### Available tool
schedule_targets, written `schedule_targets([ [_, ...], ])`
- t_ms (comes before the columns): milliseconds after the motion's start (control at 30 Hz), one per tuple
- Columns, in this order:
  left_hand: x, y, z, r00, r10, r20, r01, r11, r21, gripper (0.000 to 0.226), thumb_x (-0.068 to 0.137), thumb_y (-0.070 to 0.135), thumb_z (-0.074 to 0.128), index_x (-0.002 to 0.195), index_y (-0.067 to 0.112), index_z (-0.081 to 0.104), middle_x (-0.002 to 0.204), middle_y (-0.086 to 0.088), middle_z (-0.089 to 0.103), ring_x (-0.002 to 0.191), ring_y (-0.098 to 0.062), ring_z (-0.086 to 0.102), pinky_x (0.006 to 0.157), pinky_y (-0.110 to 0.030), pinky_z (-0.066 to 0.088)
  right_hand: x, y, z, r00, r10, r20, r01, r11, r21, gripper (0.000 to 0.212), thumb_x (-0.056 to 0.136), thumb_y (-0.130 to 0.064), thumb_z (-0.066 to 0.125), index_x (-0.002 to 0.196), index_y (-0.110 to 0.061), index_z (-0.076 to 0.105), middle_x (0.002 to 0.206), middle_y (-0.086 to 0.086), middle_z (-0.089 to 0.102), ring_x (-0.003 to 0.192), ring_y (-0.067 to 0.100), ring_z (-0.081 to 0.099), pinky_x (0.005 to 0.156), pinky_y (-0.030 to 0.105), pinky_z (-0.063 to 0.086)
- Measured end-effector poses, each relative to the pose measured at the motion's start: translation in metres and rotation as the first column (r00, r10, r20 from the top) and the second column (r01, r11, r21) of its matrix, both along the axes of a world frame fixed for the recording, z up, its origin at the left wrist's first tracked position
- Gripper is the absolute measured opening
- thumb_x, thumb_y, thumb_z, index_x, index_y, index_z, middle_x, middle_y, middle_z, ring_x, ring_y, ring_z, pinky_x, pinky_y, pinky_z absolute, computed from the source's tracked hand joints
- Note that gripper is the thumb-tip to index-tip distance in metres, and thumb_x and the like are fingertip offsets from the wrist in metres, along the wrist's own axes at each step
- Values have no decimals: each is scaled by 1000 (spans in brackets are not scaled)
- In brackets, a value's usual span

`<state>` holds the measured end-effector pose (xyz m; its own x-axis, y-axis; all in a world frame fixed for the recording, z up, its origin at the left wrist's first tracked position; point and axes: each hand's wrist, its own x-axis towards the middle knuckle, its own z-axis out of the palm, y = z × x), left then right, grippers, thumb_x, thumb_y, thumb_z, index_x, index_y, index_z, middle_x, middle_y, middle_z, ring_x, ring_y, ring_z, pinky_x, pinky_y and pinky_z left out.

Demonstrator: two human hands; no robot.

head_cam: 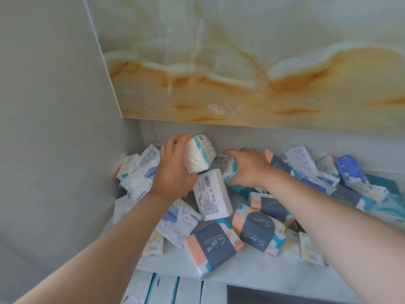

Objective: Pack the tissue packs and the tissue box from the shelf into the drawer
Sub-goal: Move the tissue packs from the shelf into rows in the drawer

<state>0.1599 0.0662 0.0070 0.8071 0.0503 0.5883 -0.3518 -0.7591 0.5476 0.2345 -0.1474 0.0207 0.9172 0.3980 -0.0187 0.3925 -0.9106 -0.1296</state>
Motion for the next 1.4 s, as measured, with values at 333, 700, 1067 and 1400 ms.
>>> schedule_targets([
  [333,-85,8,52,998,17,53,-18,1000,6,90,62,30,74,143,16,36,130,2,39,122,-14,39,99,-25,36,-80,-9,58,990,12,143,-71,906,418,107,69,-18,80,155,-29,19,139,6,30,130,30,33,101,38,40],
  [700,-213,48,44,982,-125,-144,150,972,179,82,67,48,59,139,13,44,122,2,50,112,-20,49,94,-26,38,-202,4,52,988,151,40,-149,835,530,91,66,-41,71,147,-24,34,129,-4,36,123,17,39,94,30,34],
  [1067,-292,43,-28,664,-54,-745,443,832,335,94,62,44,71,144,36,26,138,13,42,122,-11,45,102,-31,42,-311,19,-25,911,331,-244,-236,907,349,87,68,-49,72,143,-34,30,138,-13,33,123,11,42,100,32,40],
  [1400,-288,44,-103,734,137,-665,505,544,670,91,76,30,72,150,27,19,143,-1,30,130,-24,31,109,-38,35,-338,26,-124,869,272,-412,-222,961,165,102,64,-55,78,148,-30,24,142,-6,27,123,23,49,96,36,46],
])
